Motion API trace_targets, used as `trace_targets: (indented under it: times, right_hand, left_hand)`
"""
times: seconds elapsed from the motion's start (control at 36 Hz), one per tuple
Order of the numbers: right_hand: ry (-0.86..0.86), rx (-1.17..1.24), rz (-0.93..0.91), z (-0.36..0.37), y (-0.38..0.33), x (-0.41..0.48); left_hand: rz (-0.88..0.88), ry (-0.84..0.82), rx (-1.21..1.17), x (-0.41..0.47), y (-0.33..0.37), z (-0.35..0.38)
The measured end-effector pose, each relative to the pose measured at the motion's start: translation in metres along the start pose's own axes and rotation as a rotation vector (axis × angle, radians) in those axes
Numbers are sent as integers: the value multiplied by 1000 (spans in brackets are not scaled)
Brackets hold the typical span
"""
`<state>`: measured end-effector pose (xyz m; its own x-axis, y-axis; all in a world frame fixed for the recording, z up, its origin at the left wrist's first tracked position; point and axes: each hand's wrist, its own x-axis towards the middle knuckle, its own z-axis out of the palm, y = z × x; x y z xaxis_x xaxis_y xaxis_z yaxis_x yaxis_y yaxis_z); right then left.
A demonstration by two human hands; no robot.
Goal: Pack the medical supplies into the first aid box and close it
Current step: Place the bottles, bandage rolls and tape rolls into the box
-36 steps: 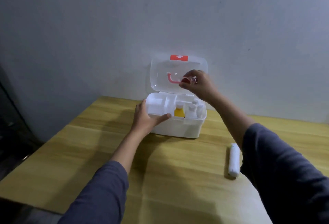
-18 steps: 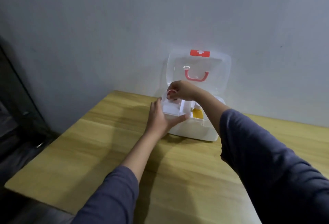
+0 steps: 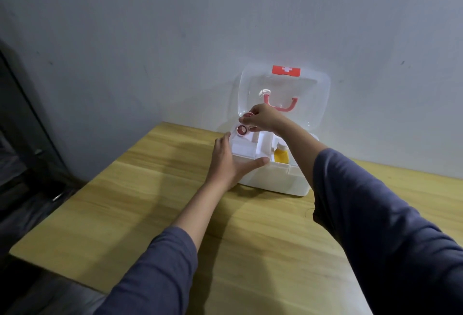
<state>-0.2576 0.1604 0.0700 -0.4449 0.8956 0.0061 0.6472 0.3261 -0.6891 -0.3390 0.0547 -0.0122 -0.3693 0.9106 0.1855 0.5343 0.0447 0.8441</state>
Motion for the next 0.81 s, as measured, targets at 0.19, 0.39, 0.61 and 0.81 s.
trace_targets:
  times: [0.19,0.39,0.61,0.81]
  right_hand:
    - [34,-43,24,4,-3,2]
    - [62,-235,-141,4,3,-7]
    - [84,-291,-225,10,5,-8]
    - [159,-387,-284,17,2,-5]
  left_hand:
    - [-4,-6,6,0,0,0]
    - [19,3,-16,-2,-1,0]
    - [30,19,-22,-2,-2,1]
    - [14,5,-12,-2,1,0]
